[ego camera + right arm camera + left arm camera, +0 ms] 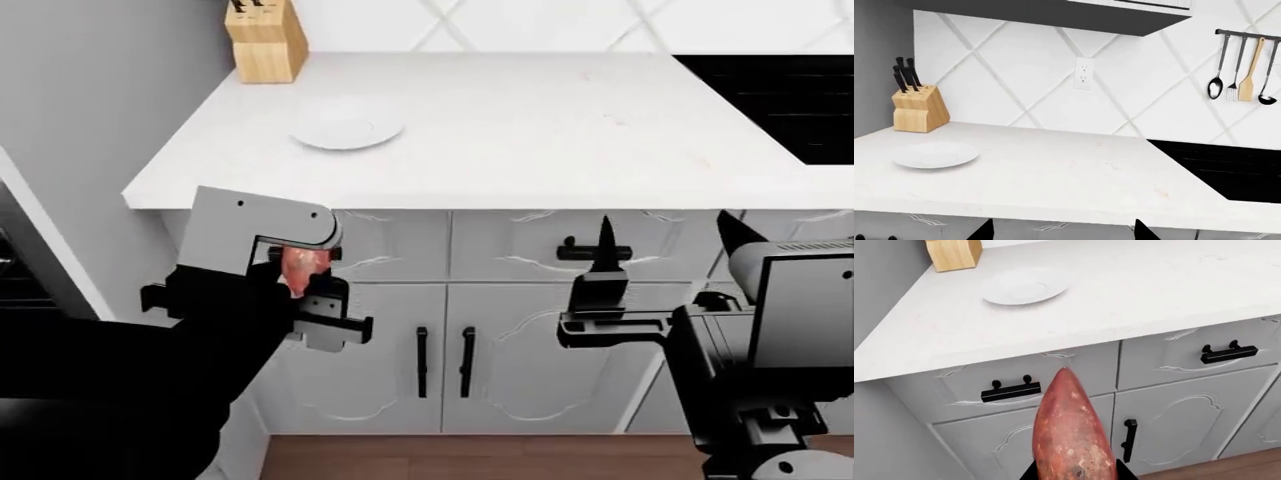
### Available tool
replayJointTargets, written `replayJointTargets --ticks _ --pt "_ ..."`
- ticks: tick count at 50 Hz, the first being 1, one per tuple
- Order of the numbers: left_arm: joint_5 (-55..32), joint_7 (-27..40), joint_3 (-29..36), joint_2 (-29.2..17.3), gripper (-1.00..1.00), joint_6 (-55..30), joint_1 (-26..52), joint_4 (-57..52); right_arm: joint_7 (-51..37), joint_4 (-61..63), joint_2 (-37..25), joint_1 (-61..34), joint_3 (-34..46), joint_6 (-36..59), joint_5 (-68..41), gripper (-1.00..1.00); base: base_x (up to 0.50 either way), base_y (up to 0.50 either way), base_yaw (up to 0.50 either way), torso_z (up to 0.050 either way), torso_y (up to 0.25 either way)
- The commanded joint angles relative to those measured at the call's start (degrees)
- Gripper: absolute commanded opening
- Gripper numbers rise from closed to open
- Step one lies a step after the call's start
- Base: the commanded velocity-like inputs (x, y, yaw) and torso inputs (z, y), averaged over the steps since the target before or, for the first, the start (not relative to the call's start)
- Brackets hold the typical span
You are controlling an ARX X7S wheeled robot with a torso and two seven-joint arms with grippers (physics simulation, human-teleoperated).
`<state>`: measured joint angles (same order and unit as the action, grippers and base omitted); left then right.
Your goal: Place the sweet potato on the top rack of the oven.
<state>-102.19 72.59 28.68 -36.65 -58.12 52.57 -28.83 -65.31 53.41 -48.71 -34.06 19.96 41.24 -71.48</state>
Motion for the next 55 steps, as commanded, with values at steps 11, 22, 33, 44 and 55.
replayJointTargets --ticks 11,22,33,44,55 --pt "0.5 -0.3 0.3 -0.4 -1.0 0.8 0.1 -0.2 0.8 0.3 -0.3 0.5 0.2 -0.8 1.2 1.0 -0.15 0.0 0.0 0.0 0.0" --pt "0.0 0.0 0.3 -0.9 -1.0 1.0 0.1 -0.9 1.0 0.8 -0.5 0.3 -0.2 -1.6 1.4 1.0 -0.02 0.0 0.0 0.0 0.0" --pt "-4.6 3.7 1.1 -1.1 -1.0 1.1 2.0 -2.4 -0.2 2.2 -1.4 -2.1 0.4 0.1 -1.0 1.0 0.0 0.08 0.0 0.0 0.0" --pt "-10.4 8.0 2.5 -1.7 -1.0 1.5 4.4 -3.4 -2.4 2.4 -1.3 -7.6 1.8 3.4 -5.5 1.0 0.0 0.32 0.0 0.0 0.0" --pt "-11.3 8.9 3.2 -2.3 -1.0 1.5 5.6 -3.6 -3.2 2.4 -1.5 -9.4 2.1 4.2 -7.0 1.0 0.0 0.33 0.0 0.0 0.0"
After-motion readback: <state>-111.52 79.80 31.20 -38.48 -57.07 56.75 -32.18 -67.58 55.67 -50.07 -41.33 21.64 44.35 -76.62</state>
